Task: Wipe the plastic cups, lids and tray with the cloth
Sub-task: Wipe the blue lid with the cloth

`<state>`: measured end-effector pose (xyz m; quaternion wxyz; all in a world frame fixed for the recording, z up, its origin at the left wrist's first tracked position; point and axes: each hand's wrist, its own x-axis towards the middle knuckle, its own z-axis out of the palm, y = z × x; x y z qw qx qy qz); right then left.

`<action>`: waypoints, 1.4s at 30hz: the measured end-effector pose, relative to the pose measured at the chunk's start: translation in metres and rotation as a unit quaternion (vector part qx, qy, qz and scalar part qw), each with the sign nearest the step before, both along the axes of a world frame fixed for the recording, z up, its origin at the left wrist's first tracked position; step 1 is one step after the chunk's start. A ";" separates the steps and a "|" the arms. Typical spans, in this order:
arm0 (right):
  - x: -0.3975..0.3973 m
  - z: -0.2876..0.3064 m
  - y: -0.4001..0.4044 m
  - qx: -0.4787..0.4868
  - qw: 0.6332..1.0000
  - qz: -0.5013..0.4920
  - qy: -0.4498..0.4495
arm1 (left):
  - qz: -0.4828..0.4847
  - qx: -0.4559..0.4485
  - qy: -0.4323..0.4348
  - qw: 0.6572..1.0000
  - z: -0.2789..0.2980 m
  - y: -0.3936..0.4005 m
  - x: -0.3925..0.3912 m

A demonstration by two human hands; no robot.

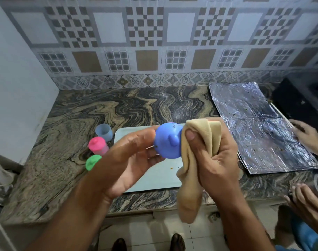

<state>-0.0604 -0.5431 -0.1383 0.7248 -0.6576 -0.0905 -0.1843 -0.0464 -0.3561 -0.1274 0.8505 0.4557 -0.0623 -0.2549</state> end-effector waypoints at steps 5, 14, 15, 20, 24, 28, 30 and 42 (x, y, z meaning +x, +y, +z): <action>0.003 -0.001 0.013 0.031 0.995 -0.089 -0.033 | 0.107 -0.075 0.026 0.991 -0.015 -0.033 -0.023; 0.002 0.001 -0.004 -0.208 0.972 -0.081 -0.079 | 0.138 0.130 -0.132 0.973 -0.023 -0.013 -0.015; 0.004 0.003 -0.005 -0.212 0.971 -0.077 -0.080 | 0.116 0.137 -0.154 0.972 -0.022 -0.010 -0.014; 0.020 0.005 -0.010 -0.194 0.977 -0.074 -0.040 | 0.062 0.157 -0.170 0.971 -0.017 -0.004 -0.008; 0.019 0.005 -0.013 -0.034 0.998 -0.042 -0.013 | 0.094 0.153 -0.124 0.976 -0.019 -0.002 -0.003; 0.007 0.003 -0.004 -0.073 0.997 0.005 -0.011 | 0.094 0.109 -0.089 0.986 -0.018 -0.003 -0.002; 0.000 0.001 0.003 -0.049 0.998 -0.018 -0.025 | 0.098 0.080 -0.072 0.989 -0.018 -0.008 -0.004; -0.010 -0.002 0.008 -0.154 0.979 -0.113 -0.074 | 0.160 0.053 -0.070 0.983 -0.018 -0.021 -0.021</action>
